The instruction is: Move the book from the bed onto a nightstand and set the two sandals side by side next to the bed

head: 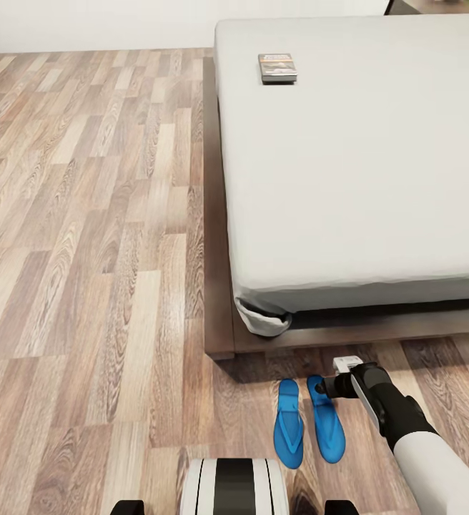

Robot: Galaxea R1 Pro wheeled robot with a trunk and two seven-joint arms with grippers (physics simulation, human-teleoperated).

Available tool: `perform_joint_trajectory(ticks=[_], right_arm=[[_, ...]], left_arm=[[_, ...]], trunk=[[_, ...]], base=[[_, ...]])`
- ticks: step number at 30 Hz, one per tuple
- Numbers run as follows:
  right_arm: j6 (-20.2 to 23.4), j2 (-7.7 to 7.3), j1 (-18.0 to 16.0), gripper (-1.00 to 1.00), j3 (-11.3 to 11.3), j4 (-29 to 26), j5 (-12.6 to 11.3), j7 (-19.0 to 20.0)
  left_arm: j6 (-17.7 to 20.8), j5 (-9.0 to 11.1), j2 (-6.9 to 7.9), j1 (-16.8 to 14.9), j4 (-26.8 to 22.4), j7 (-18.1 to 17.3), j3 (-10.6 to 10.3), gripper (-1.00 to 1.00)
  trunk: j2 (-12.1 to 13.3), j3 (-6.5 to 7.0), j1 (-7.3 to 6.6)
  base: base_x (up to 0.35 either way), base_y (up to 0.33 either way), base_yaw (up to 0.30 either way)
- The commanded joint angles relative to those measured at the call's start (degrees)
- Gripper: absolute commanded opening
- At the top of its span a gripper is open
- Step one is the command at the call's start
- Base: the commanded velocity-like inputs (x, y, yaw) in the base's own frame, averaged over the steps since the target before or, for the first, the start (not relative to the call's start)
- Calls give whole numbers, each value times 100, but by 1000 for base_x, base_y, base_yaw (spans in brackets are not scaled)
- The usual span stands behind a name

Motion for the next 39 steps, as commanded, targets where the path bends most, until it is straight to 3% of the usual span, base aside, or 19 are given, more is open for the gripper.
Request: perform_joint_trajectory(ticks=[1,32,39], right_arm=[[20,-4,-2,100,13,-7,60,42],[-10,-38,6,100,12,-11,71,103],[-19,-129,7,100,-3,-13,66,182]], left_arm=[[-46,-37,1,-8,13,9,48,100],[-52,-37,1,-8,13,9,48,100],[-51,-37,1,-8,13,6,48,100]], trunk=[[-1,-3,-1],[-1,-3,-1],[-1,-3,-1]], base=[[0,0,0],[0,0,0],[0,0,0]])
